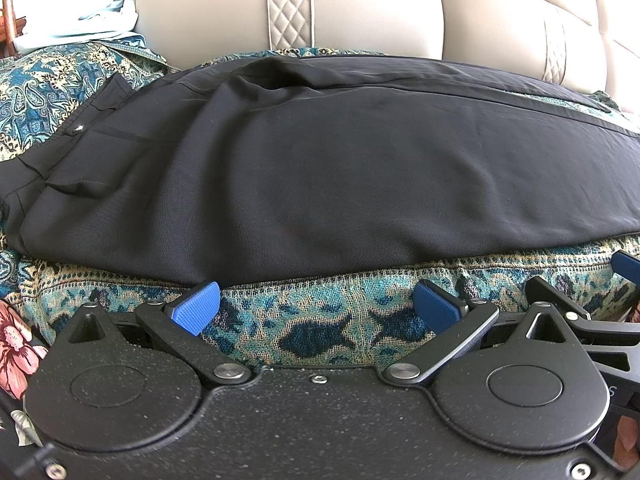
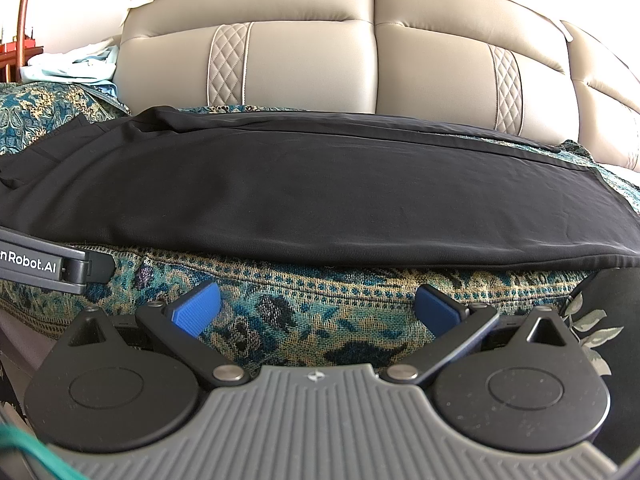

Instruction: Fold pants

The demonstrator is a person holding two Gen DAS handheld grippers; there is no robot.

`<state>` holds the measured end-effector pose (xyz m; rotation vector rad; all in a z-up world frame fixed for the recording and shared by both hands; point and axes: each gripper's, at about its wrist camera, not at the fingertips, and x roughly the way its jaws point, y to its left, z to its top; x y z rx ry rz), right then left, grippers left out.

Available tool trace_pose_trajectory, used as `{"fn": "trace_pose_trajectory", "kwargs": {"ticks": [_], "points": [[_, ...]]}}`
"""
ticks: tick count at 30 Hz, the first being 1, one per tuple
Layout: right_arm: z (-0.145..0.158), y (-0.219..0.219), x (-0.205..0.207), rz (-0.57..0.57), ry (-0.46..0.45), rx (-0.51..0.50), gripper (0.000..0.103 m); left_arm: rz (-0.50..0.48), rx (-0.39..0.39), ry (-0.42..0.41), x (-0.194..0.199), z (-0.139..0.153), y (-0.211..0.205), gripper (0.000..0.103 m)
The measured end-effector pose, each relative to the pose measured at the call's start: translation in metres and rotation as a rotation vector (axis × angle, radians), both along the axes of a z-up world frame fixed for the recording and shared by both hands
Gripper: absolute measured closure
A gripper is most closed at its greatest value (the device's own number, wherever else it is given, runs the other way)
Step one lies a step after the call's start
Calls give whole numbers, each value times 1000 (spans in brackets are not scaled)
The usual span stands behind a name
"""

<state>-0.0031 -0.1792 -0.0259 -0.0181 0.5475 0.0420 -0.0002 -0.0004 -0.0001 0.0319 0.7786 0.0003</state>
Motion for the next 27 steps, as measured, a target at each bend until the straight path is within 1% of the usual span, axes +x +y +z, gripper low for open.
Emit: {"fn": "trace_pose_trajectory", "kwargs": {"ticks": [17, 21, 24, 27], "points": [[0, 0, -2, -1, 1, 3, 0, 2, -9, 2, 1, 0, 1, 0], [-2, 1, -5, -8, 7, 2, 0, -9, -4, -11, 1, 2, 4, 0], [2, 1, -2, -10, 24, 0, 0, -27, -14, 12, 3, 6, 9, 0], [11, -2, 7, -15, 91, 15, 0, -32, -18, 12, 8, 16, 15, 0]]}}
